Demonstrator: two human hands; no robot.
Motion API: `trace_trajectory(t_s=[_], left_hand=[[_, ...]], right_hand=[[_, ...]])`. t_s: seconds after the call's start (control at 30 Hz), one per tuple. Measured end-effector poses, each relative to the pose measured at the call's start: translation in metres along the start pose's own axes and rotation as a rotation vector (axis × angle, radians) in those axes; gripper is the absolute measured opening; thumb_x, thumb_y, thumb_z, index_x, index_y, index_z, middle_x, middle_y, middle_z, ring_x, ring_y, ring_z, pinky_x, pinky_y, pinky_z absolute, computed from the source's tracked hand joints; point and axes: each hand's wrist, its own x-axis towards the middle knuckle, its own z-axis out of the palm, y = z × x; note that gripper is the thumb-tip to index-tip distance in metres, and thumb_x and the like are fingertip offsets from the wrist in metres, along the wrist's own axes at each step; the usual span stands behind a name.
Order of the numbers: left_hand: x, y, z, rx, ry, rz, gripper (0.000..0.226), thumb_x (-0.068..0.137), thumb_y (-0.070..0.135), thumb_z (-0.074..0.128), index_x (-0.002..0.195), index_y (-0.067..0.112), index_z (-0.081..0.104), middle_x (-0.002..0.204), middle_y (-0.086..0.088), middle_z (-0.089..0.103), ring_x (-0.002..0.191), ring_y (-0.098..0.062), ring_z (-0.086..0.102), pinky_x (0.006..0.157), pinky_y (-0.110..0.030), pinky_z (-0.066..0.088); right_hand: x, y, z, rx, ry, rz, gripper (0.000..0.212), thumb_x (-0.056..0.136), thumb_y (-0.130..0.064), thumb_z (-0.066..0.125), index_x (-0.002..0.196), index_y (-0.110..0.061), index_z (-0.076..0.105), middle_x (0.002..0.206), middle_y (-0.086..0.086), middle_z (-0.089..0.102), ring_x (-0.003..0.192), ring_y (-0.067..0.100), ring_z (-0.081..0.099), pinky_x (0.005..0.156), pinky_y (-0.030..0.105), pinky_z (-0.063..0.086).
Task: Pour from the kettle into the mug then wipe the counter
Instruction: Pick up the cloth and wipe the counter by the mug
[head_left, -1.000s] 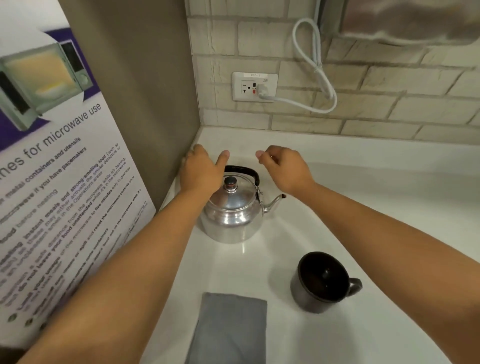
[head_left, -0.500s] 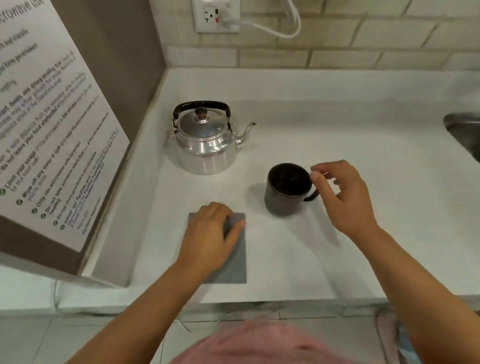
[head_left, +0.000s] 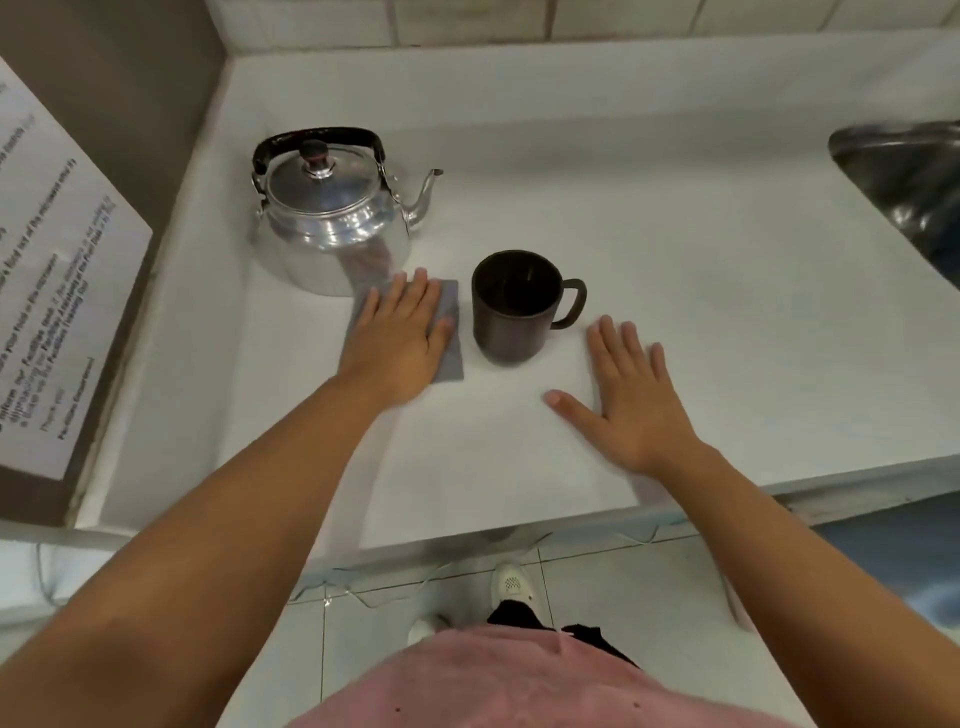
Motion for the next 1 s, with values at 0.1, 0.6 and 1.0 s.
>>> trace_trajectory(t_s=[0.1,0.6,1.0], left_hand=[[-0.021,-0.004,0.002,-0.013,-0.008,0.161,0.062,0.101,0.05,0.011,0.154,0.019,0.006,0.162,0.001,0.003,0.148,-0.016,-0.003,0.119,-0.04,-0.001],[-0.098,0.009,0.005,-0.045,0.023,0.107,0.067,0.098,0.056,0.009,0.154,0.02,0.007,0.161,0.004,0.002,0.147,-0.013,-0.003,0.119,-0.037,0.0],[-0.065,0.148,0.0,-0.638,-0.187,0.432,0.031,0.099,0.01,0.043,0.124,0.001,0.057,0.13,-0.019,0.057,0.123,-0.03,0.047,0.11,-0.046,0.03]], right_hand=[[0.001,0.001,0.001,0.008,0.003,-0.002,0.095,0.084,-0.078,0.015,0.152,-0.016,-0.008,0.162,0.002,-0.012,0.147,0.02,-0.017,0.119,0.044,-0.009],[0.0,-0.001,-0.003,0.023,-0.018,-0.004,0.095,0.085,-0.077,0.019,0.152,-0.015,-0.008,0.162,0.002,-0.013,0.147,0.021,-0.018,0.118,0.043,-0.011],[-0.047,-0.025,-0.019,0.583,0.422,0.154,0.03,0.096,-0.006,0.042,0.116,-0.012,0.064,0.111,0.003,0.066,0.107,0.019,0.059,0.081,-0.002,0.033]])
